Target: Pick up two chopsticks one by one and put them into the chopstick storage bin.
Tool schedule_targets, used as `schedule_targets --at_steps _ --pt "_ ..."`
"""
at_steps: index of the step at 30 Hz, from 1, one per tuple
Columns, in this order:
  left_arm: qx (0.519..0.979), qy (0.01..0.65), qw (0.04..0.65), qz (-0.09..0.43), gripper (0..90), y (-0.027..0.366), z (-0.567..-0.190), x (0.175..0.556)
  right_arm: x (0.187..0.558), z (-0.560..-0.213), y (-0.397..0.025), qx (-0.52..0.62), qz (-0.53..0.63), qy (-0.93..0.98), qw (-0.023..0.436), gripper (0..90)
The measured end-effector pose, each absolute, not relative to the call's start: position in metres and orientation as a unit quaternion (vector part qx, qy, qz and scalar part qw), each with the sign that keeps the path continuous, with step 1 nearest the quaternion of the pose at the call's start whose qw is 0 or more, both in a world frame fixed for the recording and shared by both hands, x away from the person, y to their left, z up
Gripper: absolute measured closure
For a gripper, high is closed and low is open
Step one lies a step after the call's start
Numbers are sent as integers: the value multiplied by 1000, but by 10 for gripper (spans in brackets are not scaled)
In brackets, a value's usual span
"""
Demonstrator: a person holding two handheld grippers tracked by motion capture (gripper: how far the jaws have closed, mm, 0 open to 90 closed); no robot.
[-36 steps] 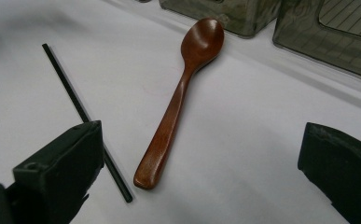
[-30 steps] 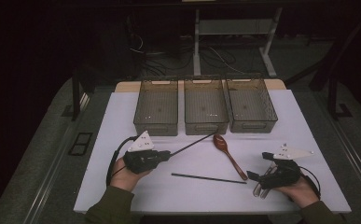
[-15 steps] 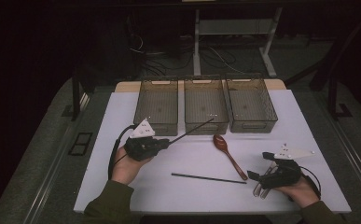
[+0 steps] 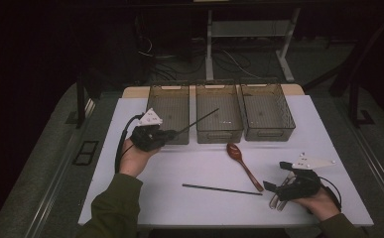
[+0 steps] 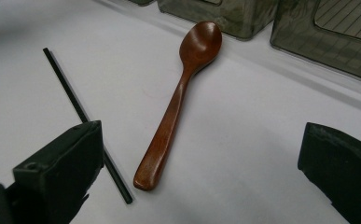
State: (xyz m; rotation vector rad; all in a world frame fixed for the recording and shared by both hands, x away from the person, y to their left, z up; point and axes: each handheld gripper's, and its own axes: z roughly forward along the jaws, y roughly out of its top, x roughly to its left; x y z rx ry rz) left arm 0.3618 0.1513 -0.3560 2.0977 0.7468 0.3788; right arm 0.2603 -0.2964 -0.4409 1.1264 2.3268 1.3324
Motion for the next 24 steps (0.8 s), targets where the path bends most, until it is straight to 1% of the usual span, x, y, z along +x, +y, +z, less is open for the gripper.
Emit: schedule_targets --at_steps 11,24 --pt "828 346 403 178 856 160 -343 401 260 -441 -297 385 456 794 117 6" --pt "803 424 371 195 856 187 -355 432 260 -441 -297 382 457 795 118 6"
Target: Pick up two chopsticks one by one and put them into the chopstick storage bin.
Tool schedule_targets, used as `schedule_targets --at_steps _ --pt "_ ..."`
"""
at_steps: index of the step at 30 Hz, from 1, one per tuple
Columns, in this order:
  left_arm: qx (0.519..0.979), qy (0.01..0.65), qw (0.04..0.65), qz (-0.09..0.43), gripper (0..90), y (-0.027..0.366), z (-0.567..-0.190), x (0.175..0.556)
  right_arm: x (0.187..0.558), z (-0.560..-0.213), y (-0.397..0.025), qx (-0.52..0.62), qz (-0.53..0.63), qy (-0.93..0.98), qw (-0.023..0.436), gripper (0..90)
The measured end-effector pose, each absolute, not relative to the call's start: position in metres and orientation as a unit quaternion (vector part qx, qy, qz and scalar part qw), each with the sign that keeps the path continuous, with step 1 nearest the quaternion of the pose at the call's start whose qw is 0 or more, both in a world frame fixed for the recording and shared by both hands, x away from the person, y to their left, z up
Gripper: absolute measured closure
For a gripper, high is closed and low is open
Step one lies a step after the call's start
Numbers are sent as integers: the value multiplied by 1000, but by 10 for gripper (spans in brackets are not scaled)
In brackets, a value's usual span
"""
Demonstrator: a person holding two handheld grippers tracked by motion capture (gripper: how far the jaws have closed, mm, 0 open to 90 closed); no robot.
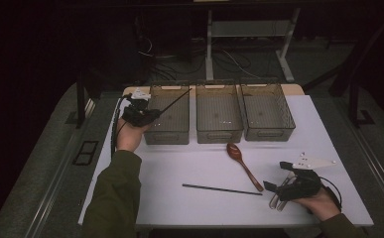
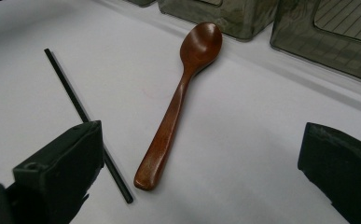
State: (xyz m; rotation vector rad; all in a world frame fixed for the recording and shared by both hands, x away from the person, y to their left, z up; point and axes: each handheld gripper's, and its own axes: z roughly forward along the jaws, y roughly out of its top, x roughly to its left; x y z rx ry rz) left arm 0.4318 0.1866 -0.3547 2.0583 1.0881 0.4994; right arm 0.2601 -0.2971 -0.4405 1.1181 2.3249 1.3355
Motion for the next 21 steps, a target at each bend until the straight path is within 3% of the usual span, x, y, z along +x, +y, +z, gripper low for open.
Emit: schedule_targets --at_steps 8,21 --pt "803 450 337 198 855 196 -364 443 260 -440 -297 383 457 794 117 6" --pt "822 446 306 180 855 178 -376 455 260 -440 -298 381 460 794 118 6"
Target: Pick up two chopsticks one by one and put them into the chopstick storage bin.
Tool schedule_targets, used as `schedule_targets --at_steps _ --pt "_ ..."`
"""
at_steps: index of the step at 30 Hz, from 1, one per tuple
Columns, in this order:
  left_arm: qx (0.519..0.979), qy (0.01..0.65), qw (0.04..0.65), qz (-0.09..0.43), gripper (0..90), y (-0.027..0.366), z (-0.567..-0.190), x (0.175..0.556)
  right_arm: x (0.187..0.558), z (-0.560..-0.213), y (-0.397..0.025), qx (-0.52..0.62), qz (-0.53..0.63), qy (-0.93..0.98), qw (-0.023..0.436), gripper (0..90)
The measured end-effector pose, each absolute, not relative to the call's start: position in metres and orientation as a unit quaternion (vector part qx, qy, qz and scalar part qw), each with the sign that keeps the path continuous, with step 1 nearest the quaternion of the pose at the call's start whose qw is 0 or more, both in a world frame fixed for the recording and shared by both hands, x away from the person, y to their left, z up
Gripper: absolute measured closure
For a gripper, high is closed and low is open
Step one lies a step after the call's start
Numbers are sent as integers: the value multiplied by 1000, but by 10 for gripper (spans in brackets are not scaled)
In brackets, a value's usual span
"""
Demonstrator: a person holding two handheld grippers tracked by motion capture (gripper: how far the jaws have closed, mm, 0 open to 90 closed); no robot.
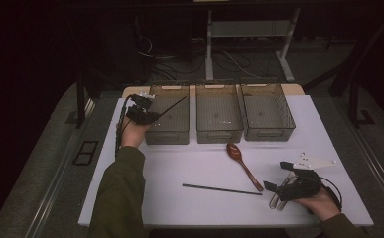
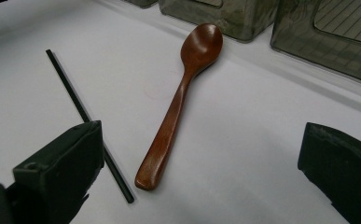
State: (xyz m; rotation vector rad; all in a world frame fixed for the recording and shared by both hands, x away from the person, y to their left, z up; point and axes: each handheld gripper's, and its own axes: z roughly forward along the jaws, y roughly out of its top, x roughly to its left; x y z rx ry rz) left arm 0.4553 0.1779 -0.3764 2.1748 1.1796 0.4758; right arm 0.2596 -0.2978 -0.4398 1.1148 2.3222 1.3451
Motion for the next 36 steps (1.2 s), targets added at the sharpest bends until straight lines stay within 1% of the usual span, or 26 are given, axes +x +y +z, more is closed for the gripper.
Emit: schedule_targets --at_steps 12,16,22,24,26,27,28,29,32,34,36 --pt "832 442 288 171 846 174 -383 457 260 -440 -298 380 459 794 119 6" --pt "825 441 300 185 703 176 -382 456 259 -440 -298 381 459 794 119 6" --pt "822 426 327 189 585 178 -376 452 259 -439 -298 380 460 794 119 6" --pt "820 410 358 178 538 179 -371 447 259 -439 -298 382 460 793 118 6" --pt "820 402 370 171 460 179 -369 445 259 -439 -298 382 461 792 118 6" --pt "822 393 376 168 435 178 -368 442 259 -439 -298 382 462 792 118 6" --pt "824 384 383 162 435 178 -366 440 259 -439 -298 382 462 792 118 6" --pt "827 376 389 153 385 176 -365 437 259 -439 -299 382 462 792 118 6" --pt "837 350 395 146 344 171 -362 427 259 -438 -299 384 462 791 118 6" --pt "837 338 404 143 334 168 -360 420 259 -438 -299 384 461 791 118 6" --pt "835 325 421 137 302 165 -358 412 258 -438 -299 384 461 791 119 6"
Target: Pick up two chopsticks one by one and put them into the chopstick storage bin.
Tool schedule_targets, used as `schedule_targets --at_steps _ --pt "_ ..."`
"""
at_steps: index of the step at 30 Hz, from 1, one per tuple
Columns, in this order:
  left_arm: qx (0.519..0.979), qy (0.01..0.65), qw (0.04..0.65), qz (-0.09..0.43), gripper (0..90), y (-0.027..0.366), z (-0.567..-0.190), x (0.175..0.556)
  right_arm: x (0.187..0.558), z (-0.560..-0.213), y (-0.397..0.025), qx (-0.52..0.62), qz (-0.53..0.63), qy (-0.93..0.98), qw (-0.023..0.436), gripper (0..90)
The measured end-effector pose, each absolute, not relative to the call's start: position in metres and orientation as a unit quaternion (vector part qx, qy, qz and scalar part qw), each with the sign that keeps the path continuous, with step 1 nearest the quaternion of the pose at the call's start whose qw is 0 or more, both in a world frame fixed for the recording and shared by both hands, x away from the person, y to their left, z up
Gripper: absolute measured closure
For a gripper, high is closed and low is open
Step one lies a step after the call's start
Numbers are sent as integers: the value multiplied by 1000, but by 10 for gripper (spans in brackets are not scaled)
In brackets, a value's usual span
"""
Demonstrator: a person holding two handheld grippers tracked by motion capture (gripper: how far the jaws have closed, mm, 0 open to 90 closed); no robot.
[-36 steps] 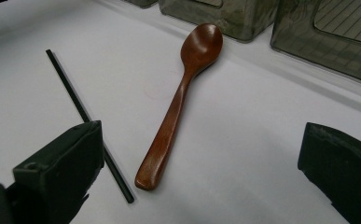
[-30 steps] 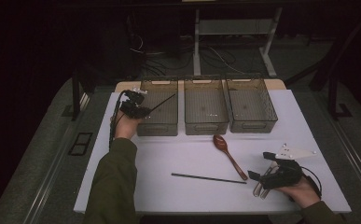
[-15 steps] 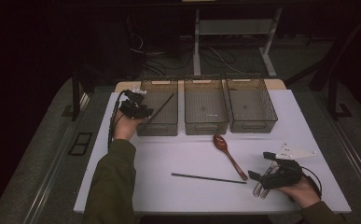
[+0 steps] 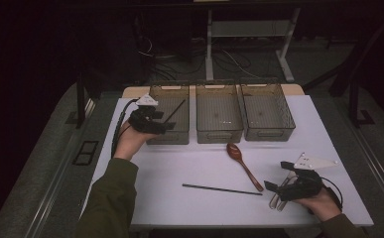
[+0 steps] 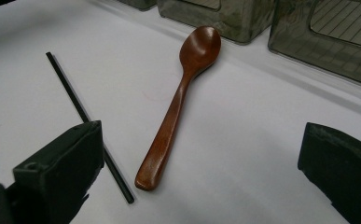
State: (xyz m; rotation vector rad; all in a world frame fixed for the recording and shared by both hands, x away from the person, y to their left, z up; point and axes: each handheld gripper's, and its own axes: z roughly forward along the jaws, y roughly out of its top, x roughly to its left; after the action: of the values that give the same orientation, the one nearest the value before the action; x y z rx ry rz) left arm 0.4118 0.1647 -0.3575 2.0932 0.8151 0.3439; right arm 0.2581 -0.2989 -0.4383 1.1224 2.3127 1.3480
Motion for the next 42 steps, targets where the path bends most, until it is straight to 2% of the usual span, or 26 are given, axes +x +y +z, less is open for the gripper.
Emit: schedule_targets --at_steps 10,21,25,26,29,31,33,34,36,42 --pt "846 250 458 109 210 141 -354 368 258 -439 -299 384 461 791 120 6" --pt "851 202 479 74 209 120 -376 331 259 -439 -299 385 461 791 120 6" --pt "858 180 477 68 296 118 -388 319 259 -439 -299 384 461 790 121 6" --pt "860 175 475 66 378 118 -391 316 259 -439 -299 385 461 791 120 6" --pt "863 163 475 57 447 119 -398 309 259 -439 -299 385 461 791 120 6" --pt "864 159 475 49 534 120 -403 306 258 -439 -299 386 460 791 119 6" --pt "866 157 474 38 552 121 -407 304 258 -439 -299 386 460 791 119 6" --pt "865 154 477 34 597 122 -408 303 258 -439 -299 385 460 791 120 6" --pt "865 149 477 28 630 121 -410 301 258 -439 -299 384 460 791 121 6" --pt "875 134 464 14 672 114 -416 299 258 -439 -298 384 460 792 120 6"
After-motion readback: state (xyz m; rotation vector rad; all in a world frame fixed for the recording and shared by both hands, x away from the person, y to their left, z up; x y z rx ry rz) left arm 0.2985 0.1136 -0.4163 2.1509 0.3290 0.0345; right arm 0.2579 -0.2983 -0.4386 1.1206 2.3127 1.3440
